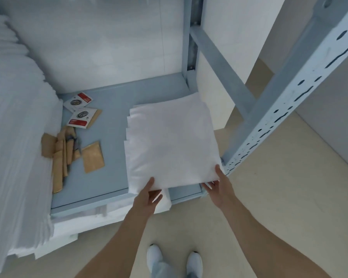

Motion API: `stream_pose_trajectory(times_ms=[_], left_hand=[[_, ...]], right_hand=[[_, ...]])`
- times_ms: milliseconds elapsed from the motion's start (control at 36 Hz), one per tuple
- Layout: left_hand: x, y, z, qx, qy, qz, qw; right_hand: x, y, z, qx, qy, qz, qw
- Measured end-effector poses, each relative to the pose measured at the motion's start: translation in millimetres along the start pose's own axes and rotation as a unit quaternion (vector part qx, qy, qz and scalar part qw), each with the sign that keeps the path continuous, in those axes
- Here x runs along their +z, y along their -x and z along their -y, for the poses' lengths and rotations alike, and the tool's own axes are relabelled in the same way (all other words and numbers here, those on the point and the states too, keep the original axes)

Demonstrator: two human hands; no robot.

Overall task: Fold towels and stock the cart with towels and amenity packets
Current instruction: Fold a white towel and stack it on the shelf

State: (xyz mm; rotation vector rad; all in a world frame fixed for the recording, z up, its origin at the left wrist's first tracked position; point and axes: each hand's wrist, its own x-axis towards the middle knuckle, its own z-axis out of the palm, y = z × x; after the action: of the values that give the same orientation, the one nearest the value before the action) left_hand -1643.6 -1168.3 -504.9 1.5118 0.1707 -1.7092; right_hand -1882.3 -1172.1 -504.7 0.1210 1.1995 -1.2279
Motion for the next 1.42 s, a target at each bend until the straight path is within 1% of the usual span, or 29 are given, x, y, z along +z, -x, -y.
stream_pose_trajectory(times_ms=[111,222,389,500,667,750,833,889,917,972,1028,1083,1139,1194,1250,1333,1361,1389,1417], left_hand=[[-4.3,-4.9,2.2,0.005,0.052,-0.004,0.999],[-8.2,3.5,6.2,0.029,0.094,0.015,0.995],[-25.8,23.1,13.0,0.054,0.090,0.020,0.994],[-44.8,37.4,23.8,0.063,0.070,0.034,0.995],[-73.1,54.7,50.2,0.066,0.076,0.026,0.995],[-86.3,56.1,57.7,0.076,0.070,0.033,0.994],[-92.6,49.2,52.7,0.073,0.111,0.024,0.991],[-95.2,44.0,43.7,0.069,0.127,0.019,0.989],[-97.8,40.7,38.9,0.066,0.120,0.020,0.990],[-105.1,32.3,27.9,0.054,0.093,0.035,0.994],[-111.2,23.7,15.1,0.033,0.055,0.075,0.995],[-112.9,14.9,2.4,0.027,-0.010,0.119,0.992],[-110.4,7.8,-11.0,0.036,-0.103,0.136,0.985],[-105.9,2.2,-22.7,0.041,-0.184,0.123,0.974],[-99.6,-0.7,-29.2,0.055,-0.226,0.094,0.968],[-92.8,-1.0,-28.8,0.112,-0.288,0.038,0.950],[-94.3,-0.6,-28.8,0.116,-0.302,0.032,0.946],[-97.3,1.3,-30.6,0.104,-0.312,0.045,0.943],[-101.2,5.4,-34.3,0.081,-0.324,0.075,0.940]], right_hand=[[4.7,-4.0,-3.3,-0.001,-0.011,-0.001,1.000],[3.5,0.8,-4.7,0.003,0.006,0.006,1.000],[-13.6,25.4,-11.4,0.009,0.067,-0.018,0.998],[-27.8,47.5,-21.3,0.007,0.081,-0.026,0.996],[-71.2,65.5,-30.2,0.035,0.120,0.034,0.992],[-89.9,65.6,-24.4,0.055,0.176,0.083,0.979],[-92.0,57.1,-14.5,0.058,0.226,0.123,0.965],[-82.0,50.7,-7.4,0.043,0.243,0.133,0.960],[-74.8,47.9,-4.3,0.035,0.259,0.124,0.957],[-60.4,40.2,0.3,0.021,0.316,0.071,0.946],[-50.4,29.4,3.7,0.004,0.369,0.033,0.929],[-46.6,16.0,7.0,-0.014,0.386,0.035,0.922],[-41.6,3.6,10.4,-0.023,0.384,0.035,0.922],[-34.6,-4.0,11.5,-0.025,0.368,0.033,0.929],[-30.5,-7.2,7.2,-0.041,0.353,0.027,0.934],[-31.7,-4.5,0.4,-0.062,0.342,0.030,0.937],[-33.6,-1.8,0.5,-0.058,0.341,0.033,0.938],[-35.2,1.4,2.2,-0.050,0.346,0.035,0.936],[-37.1,5.2,5.5,-0.040,0.359,0.037,0.932]])
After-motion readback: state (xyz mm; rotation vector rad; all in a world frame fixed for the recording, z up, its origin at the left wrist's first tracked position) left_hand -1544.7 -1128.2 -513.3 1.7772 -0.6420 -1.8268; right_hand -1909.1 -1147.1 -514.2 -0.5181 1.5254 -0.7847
